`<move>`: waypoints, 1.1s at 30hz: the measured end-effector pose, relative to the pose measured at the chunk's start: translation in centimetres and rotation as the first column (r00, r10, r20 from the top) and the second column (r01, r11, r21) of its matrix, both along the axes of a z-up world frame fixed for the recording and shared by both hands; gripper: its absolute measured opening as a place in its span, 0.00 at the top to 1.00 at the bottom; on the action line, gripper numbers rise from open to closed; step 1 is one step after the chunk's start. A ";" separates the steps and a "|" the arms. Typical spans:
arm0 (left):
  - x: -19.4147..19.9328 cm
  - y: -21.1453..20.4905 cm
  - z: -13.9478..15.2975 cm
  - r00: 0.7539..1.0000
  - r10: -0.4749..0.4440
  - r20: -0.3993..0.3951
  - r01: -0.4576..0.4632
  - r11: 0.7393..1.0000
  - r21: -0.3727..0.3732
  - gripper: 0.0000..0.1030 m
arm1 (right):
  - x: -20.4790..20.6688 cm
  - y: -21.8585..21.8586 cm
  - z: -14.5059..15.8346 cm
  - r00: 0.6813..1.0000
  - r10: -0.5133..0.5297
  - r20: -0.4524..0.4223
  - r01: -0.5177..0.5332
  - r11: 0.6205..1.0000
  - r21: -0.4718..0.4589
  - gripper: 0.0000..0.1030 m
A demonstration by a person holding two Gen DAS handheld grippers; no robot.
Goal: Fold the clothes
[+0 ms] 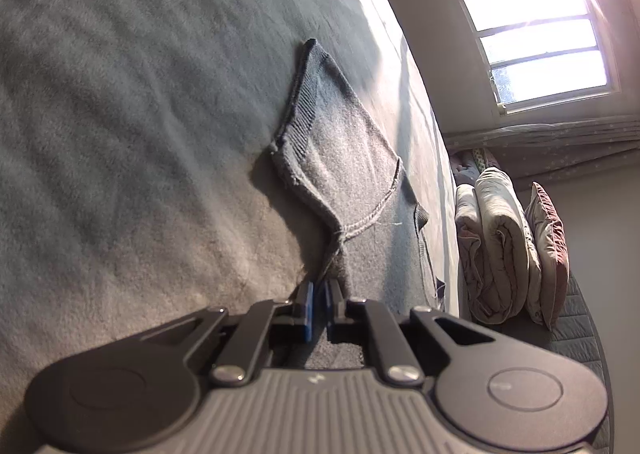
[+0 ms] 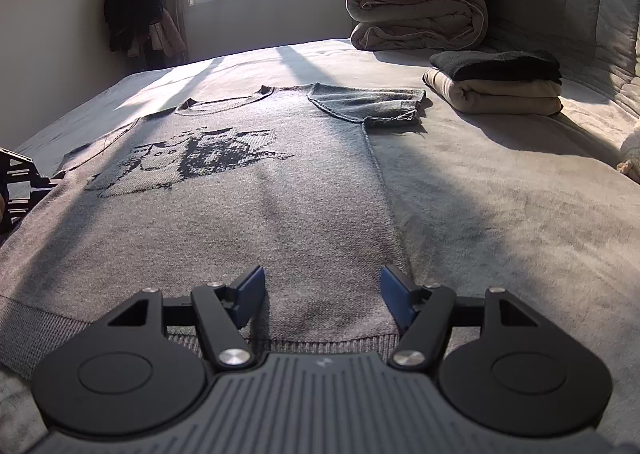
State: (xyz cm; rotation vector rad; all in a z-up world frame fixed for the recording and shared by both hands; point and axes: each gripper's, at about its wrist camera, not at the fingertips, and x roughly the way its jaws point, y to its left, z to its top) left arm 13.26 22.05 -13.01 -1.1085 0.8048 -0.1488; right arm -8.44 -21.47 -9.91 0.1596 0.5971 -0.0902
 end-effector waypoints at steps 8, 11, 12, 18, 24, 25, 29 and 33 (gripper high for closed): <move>0.9 0.1 0.0 0.999 0.021 0.028 -0.022 1.000 0.022 0.94 | 0.1 0.0 0.0 1.000 -0.005 0.001 0.005 1.000 0.001 0.34; 1.2 0.1 0.0 0.999 0.039 0.032 -0.040 0.999 0.021 0.94 | 0.2 0.1 0.0 1.000 -0.006 -0.001 0.006 1.000 -0.001 0.33; 1.3 0.1 0.1 0.998 0.048 0.032 -0.049 0.999 0.019 0.94 | 0.2 0.2 0.0 1.000 -0.006 -0.001 0.006 1.000 -0.001 0.33; 1.2 0.3 0.2 0.990 0.125 0.068 -0.127 0.992 0.016 0.91 | 0.3 0.2 0.0 1.000 -0.007 -0.002 0.007 1.000 0.002 0.32; 1.4 -0.4 1.3 0.989 0.087 0.116 -0.104 0.984 0.145 0.97 | 0.4 0.1 0.0 1.000 -0.002 -0.004 0.002 1.000 0.002 0.31; 1.3 -0.4 1.5 0.988 0.083 0.127 -0.105 0.979 0.174 0.97 | 0.4 0.1 0.0 1.000 -0.002 -0.005 0.002 1.000 0.002 0.31; 1.3 -1.1 2.5 0.984 0.084 0.155 -0.133 0.931 0.340 0.98 | 0.5 0.0 0.0 1.000 -0.001 -0.005 0.001 1.000 0.002 0.31; 1.3 -2.0 3.6 0.988 0.022 0.152 -0.094 0.869 0.486 0.93 | 0.6 -0.1 0.2 1.000 -0.004 0.003 0.004 1.000 0.006 0.31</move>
